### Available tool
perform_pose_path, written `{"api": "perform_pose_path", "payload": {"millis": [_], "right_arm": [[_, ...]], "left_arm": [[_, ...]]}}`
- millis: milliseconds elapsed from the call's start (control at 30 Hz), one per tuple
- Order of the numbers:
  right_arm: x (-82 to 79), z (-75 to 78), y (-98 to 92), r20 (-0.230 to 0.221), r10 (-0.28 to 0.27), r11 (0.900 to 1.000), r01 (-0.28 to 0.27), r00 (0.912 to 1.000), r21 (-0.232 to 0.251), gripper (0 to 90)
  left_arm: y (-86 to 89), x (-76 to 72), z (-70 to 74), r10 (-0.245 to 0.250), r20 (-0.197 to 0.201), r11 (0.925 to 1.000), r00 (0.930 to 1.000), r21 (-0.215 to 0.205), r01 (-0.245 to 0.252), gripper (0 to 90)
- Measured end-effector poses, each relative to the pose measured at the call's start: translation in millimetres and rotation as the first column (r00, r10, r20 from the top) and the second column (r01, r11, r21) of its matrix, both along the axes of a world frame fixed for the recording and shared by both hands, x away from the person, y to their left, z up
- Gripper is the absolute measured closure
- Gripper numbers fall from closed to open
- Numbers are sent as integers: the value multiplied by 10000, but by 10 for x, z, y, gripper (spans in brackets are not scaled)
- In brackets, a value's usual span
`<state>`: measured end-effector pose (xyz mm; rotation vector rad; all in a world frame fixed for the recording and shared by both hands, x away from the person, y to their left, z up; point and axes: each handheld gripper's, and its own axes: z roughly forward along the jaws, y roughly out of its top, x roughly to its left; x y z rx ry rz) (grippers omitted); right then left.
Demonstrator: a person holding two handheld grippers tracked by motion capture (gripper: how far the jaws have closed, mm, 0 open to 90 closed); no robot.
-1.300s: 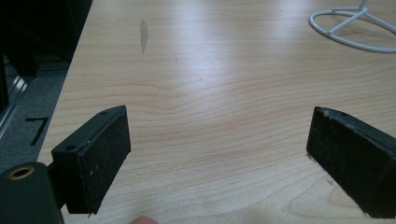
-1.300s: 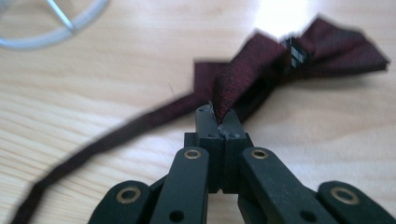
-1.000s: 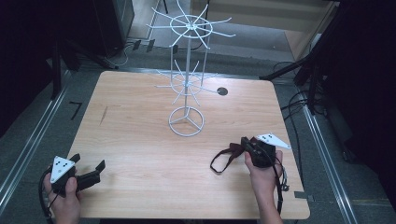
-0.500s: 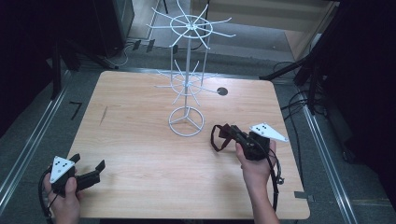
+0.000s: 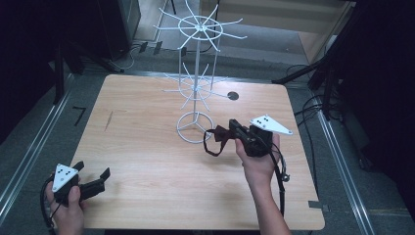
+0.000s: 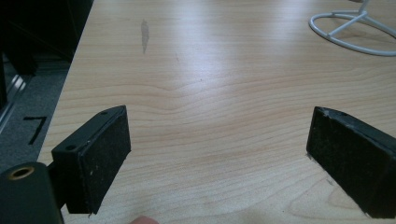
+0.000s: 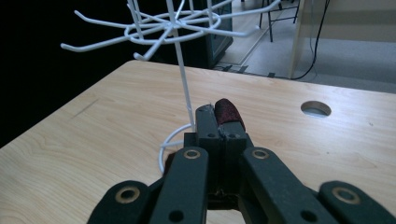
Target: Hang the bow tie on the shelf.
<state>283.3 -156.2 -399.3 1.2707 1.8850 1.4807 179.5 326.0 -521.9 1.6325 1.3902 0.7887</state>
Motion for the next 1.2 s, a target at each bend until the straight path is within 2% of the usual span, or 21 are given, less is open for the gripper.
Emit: {"api": "perform_pose_path", "payload": {"millis": [367,467,633,900,1200], "right_arm": [[93,220,209,233,213,9994,-220,9995,261,900],[117,279,249,281,258,9995,-264,9993,194,900],[201,340,337,-19,353,9994,-353,9994,20,900],[227,402,411,102,470,9988,-469,9988,-110,900],[247,534,577,338,720,9973,-713,9968,-198,900]], "left_arm": [[2,2,0,-10,-29,10000,10000,-39,10,69],[5,4,0,-17,-36,10000,10000,-37,17,69],[-1,17,0,-7,-165,10000,9999,9,7,69],[2,15,0,-21,-148,10000,9999,1,21,69],[1,13,-1,-31,-130,10000,9999,-43,30,69]]}}
